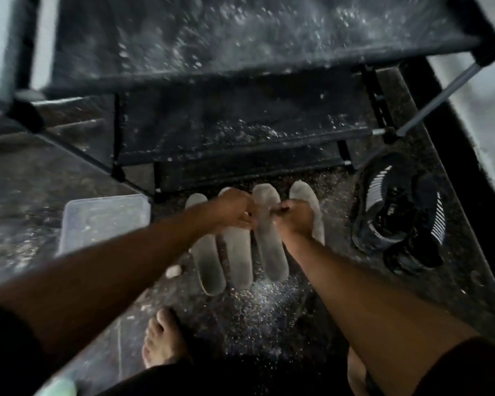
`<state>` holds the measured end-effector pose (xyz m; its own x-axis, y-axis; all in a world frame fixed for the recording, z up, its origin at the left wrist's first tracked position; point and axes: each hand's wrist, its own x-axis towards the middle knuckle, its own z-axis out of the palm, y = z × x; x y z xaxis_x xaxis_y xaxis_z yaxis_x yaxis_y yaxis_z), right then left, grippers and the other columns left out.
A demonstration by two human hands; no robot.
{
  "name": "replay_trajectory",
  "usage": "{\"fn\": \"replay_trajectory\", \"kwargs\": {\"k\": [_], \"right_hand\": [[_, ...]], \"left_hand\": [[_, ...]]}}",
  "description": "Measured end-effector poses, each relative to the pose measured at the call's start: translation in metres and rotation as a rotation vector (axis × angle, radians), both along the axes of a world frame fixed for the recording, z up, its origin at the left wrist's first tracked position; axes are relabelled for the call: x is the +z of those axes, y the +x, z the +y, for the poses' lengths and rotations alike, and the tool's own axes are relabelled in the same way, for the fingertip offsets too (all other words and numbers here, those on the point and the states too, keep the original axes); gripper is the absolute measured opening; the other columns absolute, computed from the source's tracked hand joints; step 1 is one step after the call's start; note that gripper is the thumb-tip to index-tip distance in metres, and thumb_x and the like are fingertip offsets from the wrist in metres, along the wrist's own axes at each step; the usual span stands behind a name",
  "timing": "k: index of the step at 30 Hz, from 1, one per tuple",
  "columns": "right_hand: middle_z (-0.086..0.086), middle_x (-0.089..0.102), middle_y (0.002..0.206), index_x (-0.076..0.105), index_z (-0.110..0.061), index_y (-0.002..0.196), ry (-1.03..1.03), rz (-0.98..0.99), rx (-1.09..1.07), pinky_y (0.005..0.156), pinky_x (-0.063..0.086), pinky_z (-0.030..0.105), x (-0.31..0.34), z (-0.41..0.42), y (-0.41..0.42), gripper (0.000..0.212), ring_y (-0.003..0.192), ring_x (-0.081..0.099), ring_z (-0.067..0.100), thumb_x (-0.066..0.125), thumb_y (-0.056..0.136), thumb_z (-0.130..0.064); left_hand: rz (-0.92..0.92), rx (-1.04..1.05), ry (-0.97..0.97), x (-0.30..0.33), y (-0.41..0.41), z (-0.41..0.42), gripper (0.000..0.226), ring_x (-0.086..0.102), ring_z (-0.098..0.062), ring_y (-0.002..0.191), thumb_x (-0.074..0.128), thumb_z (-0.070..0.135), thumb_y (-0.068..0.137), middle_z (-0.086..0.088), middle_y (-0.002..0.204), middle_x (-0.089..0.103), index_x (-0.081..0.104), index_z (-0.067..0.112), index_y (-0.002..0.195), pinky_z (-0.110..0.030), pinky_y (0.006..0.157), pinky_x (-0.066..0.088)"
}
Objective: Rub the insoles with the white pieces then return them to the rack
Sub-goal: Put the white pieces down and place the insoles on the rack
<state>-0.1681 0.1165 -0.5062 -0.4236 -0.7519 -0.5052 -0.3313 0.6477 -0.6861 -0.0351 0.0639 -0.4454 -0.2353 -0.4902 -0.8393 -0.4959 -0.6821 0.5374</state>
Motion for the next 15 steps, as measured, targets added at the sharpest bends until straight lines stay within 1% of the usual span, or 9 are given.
{"fn": "replay_trajectory", "kwargs": {"k": [1, 2, 3, 5, 7, 10, 12, 14, 15], "right_hand": [[0.01, 0.072, 0.072, 0.067, -0.023, 0.063, -0.013, -0.006, 0.035, 0.069, 0.057, 0.037, 0.005, -0.002, 0.017, 0.021, 0.07, 0.069, 0.025, 0.076, 0.079, -0.015], [0.009, 0.071, 0.067, 0.063, -0.026, 0.056, -0.027, -0.02, 0.062, 0.066, 0.057, 0.04, 0.007, -0.005, 0.031, 0.027, 0.064, 0.068, 0.024, 0.079, 0.076, -0.018], [0.008, 0.07, 0.062, 0.063, -0.026, 0.054, -0.043, -0.048, 0.076, 0.063, 0.058, 0.042, 0.01, -0.007, 0.044, 0.028, 0.058, 0.065, 0.023, 0.081, 0.073, -0.018], [0.004, 0.065, 0.055, 0.066, -0.024, 0.057, -0.05, -0.127, 0.099, 0.061, 0.058, 0.038, 0.019, -0.01, 0.077, 0.026, 0.05, 0.06, 0.017, 0.083, 0.072, -0.012], [0.006, 0.068, 0.06, 0.069, -0.021, 0.064, -0.04, -0.184, 0.142, 0.063, 0.059, 0.037, 0.026, -0.006, 0.112, 0.022, 0.051, 0.062, 0.016, 0.082, 0.074, -0.006], [0.011, 0.074, 0.073, 0.077, -0.014, 0.075, -0.006, -0.219, 0.247, 0.072, 0.06, 0.044, 0.024, 0.003, 0.161, 0.013, 0.068, 0.071, 0.025, 0.078, 0.071, -0.002], [0.01, 0.074, 0.075, 0.079, -0.01, 0.082, 0.021, -0.227, 0.334, 0.071, 0.059, 0.04, 0.021, 0.009, 0.199, 0.016, 0.072, 0.07, 0.025, 0.073, 0.072, 0.001], [0.01, 0.071, 0.07, 0.078, -0.006, 0.089, 0.034, -0.215, 0.418, 0.063, 0.055, 0.034, 0.019, 0.012, 0.234, 0.018, 0.061, 0.065, 0.019, 0.07, 0.075, 0.003], [0.01, 0.07, 0.07, 0.077, -0.004, 0.093, 0.037, -0.216, 0.458, 0.062, 0.054, 0.032, 0.018, 0.014, 0.251, 0.019, 0.057, 0.062, 0.017, 0.069, 0.077, 0.005]], "left_hand": [[-0.027, 0.026, -0.001, 0.005, 0.029, -0.006, 0.015, 0.069, -0.031, 0.092, 0.051, 0.002, 0.102, -0.02, 0.113, 0.07, 0.066, 0.004, 0.107, -0.04, 0.09, 0.057], [-0.053, 0.026, 0.001, 0.017, 0.056, -0.011, 0.017, 0.068, -0.032, 0.091, 0.051, 0.003, 0.103, -0.021, 0.114, 0.069, 0.065, 0.002, 0.112, -0.038, 0.086, 0.058], [-0.071, 0.022, 0.018, 0.027, 0.08, -0.014, 0.017, 0.067, -0.032, 0.089, 0.05, 0.004, 0.103, -0.021, 0.112, 0.069, 0.065, 0.002, 0.112, -0.035, 0.081, 0.058], [-0.113, 0.071, 0.022, 0.036, 0.126, -0.006, 0.017, 0.068, -0.027, 0.081, 0.05, 0.006, 0.103, -0.019, 0.104, 0.07, 0.066, 0.004, 0.103, -0.033, 0.075, 0.058], [-0.118, 0.202, 0.011, 0.036, 0.166, 0.011, 0.026, 0.07, -0.021, 0.07, 0.042, 0.006, 0.106, -0.018, 0.094, 0.07, 0.065, 0.003, 0.096, -0.03, 0.067, 0.059], [-0.081, 0.462, 0.035, 0.022, 0.198, 0.042, 0.036, 0.068, -0.016, 0.049, 0.031, -0.002, 0.106, -0.015, 0.067, 0.068, 0.06, -0.002, 0.084, -0.025, 0.049, 0.055], [-0.105, 0.561, -0.002, 0.002, 0.218, 0.067, 0.032, 0.066, -0.017, 0.052, 0.038, -0.001, 0.106, -0.01, 0.067, 0.066, 0.062, 0.001, 0.085, -0.023, 0.052, 0.054], [-0.218, 0.646, -0.101, -0.018, 0.236, 0.091, 0.023, 0.066, -0.027, 0.066, 0.049, 0.009, 0.101, -0.012, 0.076, 0.067, 0.067, 0.005, 0.087, -0.032, 0.063, 0.055], [-0.268, 0.715, -0.123, -0.031, 0.245, 0.1, 0.023, 0.068, -0.034, 0.074, 0.053, 0.019, 0.096, -0.017, 0.082, 0.07, 0.07, 0.005, 0.091, -0.038, 0.069, 0.058]]}}
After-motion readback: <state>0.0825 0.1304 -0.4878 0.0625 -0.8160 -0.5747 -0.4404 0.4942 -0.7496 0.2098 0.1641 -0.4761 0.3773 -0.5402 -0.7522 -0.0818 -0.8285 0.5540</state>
